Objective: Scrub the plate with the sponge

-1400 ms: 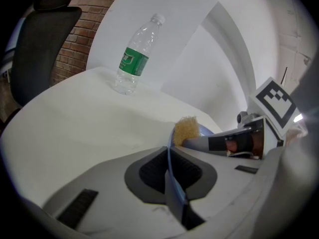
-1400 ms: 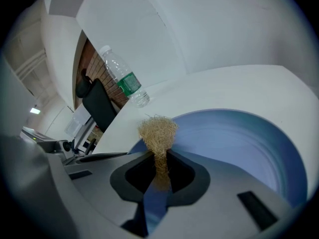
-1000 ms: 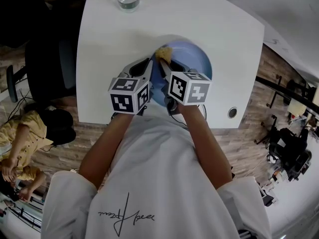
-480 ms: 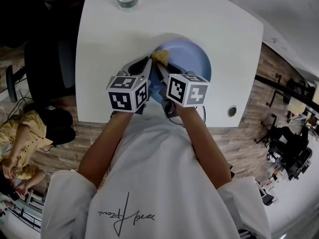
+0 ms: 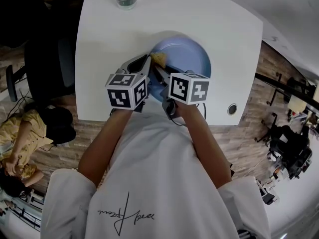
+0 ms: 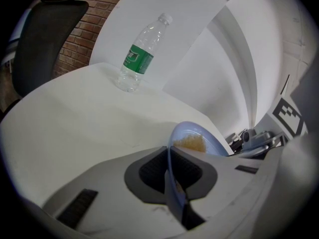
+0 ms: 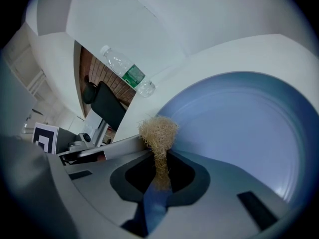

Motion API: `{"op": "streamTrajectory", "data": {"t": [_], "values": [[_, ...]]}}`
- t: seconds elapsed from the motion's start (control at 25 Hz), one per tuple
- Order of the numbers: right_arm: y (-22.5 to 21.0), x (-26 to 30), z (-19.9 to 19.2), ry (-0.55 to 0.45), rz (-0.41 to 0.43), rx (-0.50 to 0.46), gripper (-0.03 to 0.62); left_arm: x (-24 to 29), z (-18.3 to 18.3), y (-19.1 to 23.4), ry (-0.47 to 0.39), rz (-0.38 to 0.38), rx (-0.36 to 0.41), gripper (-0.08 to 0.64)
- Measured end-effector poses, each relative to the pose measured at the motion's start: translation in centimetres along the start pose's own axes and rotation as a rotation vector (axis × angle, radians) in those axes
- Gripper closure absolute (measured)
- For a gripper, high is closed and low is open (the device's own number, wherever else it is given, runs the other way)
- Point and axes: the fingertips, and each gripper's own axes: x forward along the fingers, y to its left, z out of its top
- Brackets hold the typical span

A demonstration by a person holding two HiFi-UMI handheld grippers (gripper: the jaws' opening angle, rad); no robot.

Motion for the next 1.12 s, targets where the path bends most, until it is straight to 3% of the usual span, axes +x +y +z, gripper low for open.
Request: {"op": "streamTrajectory", "data": {"t": [0.68, 1.12], "values": [[1.4, -0.4, -4.4, 0.192, 0.166, 0.045, 0.548, 0.1, -0.1, 0.0, -0.005, 0.014, 0.009, 0.535], [1.7, -0.8, -6.0, 0.249, 0.164, -0.017, 0.548, -0.1, 0.0, 0.0, -0.003, 0.013, 0.009, 0.534]]}}
